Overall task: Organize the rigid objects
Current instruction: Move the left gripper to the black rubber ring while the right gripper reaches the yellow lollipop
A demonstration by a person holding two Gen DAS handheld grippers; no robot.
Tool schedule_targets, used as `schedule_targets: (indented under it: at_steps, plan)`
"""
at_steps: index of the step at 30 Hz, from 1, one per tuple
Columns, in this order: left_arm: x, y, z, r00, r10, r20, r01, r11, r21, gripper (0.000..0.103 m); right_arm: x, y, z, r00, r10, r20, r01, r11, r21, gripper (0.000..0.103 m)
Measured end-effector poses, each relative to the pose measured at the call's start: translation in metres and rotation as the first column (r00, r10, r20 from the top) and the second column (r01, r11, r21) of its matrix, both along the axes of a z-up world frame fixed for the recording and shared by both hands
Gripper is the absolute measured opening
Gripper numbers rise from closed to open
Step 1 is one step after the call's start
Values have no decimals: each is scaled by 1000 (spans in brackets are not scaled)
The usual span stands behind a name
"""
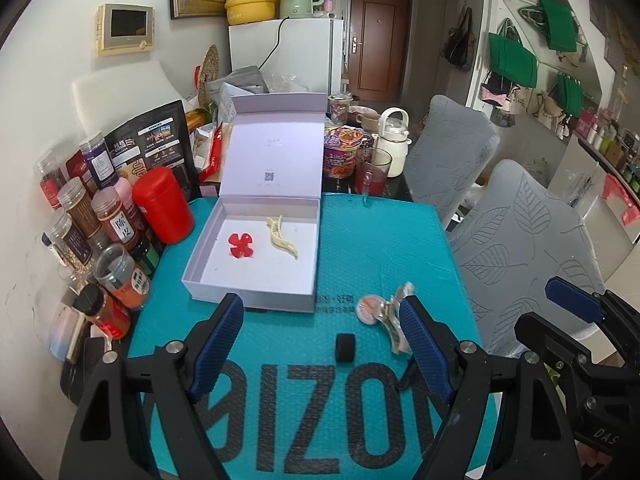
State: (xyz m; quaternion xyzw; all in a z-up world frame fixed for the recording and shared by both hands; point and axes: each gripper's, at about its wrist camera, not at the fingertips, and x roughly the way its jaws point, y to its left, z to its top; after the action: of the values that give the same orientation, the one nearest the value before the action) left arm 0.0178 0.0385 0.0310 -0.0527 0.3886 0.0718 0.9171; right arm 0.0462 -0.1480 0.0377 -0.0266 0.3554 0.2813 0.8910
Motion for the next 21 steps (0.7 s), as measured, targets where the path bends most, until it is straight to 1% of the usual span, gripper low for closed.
schedule_targets:
  at_steps: [5, 12, 15, 21]
  plan:
    - [-16, -20, -3, 1000, 1, 7, -1, 1000, -13, 81, -14, -24, -3, 1000, -8, -5, 8, 1000, 0, 63]
    - [-31, -41, -10, 1000, 5, 17, -5, 1000, 4, 81, -27, -49, -12, 1000, -14, -22, 15, 1000, 1, 64]
    - [-32, -47, -17, 1000, -6, 3, 6, 1000, 4, 81, -29, -54, -20, 999, -17, -33, 17, 1000, -2, 64]
    - [-28, -55, -42, 999, -34, -41, 34, 999, 4, 81, -26, -61, -43, 997, -21, -80, 21, 1000, 0, 68]
